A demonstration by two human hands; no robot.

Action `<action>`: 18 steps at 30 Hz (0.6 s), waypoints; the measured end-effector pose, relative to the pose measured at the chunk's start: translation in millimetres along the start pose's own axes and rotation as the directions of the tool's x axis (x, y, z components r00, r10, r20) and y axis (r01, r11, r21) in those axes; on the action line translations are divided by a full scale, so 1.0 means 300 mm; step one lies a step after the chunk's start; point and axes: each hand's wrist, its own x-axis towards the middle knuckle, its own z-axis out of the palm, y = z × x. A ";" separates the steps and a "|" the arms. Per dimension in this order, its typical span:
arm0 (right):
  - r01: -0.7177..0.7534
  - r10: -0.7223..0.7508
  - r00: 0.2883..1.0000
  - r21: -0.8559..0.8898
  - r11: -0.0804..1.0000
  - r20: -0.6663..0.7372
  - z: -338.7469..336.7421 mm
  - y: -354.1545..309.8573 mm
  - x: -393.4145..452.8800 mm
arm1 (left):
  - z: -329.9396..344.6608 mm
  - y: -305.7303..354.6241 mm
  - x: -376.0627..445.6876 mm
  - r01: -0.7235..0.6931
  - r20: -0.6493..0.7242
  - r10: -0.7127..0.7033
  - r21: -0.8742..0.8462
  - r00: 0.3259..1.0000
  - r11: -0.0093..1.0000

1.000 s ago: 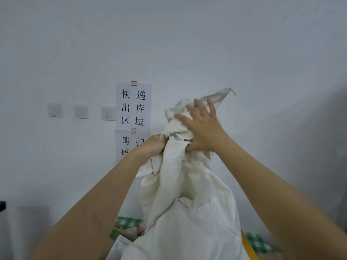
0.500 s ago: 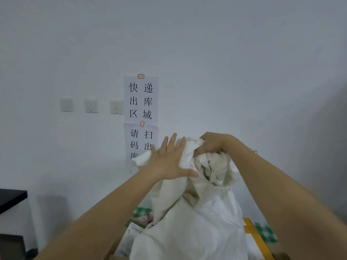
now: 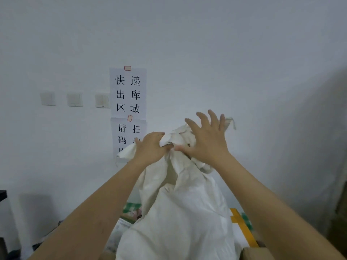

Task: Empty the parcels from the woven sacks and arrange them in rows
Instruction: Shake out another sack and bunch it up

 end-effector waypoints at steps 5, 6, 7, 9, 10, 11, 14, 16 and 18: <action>-0.160 0.145 0.910 0.007 0.987 0.389 0.064 0.104 -0.012 | 0.005 0.003 0.030 0.053 0.089 -0.034 -0.220 0.995 0.974; -0.195 0.160 0.893 0.042 0.980 0.420 0.086 0.127 -0.010 | 0.007 0.005 0.028 0.040 0.119 -0.006 -0.283 0.993 0.958; -0.231 0.169 0.879 0.088 0.969 0.446 0.099 0.145 -0.006 | 0.004 0.010 0.021 0.034 0.149 0.016 -0.332 0.989 0.943; -0.313 0.179 0.841 0.187 0.931 0.511 0.136 0.183 -0.003 | 0.008 0.021 0.007 0.034 0.213 0.061 -0.415 0.975 0.909; -0.349 0.168 0.813 0.235 0.907 0.557 0.148 0.196 -0.005 | 0.009 0.025 0.005 0.046 0.242 0.073 -0.455 0.968 0.889; -0.391 0.142 0.777 0.294 0.872 0.613 0.165 0.203 -0.003 | 0.009 0.022 0.002 0.070 0.269 0.076 -0.495 0.960 0.866; -0.572 0.018 0.669 0.500 0.650 0.743 0.222 0.210 -0.013 | 0.006 0.011 0.001 0.181 0.351 0.043 -0.580 0.935 0.794; -0.626 -0.028 0.648 0.553 0.550 0.762 0.282 0.207 -0.032 | 0.013 -0.012 0.001 0.247 0.392 0.015 -0.609 0.920 0.754; -0.665 -0.075 0.608 0.558 0.496 0.791 0.327 0.191 -0.059 | 0.025 -0.036 -0.003 0.299 0.424 -0.008 -0.625 0.906 0.721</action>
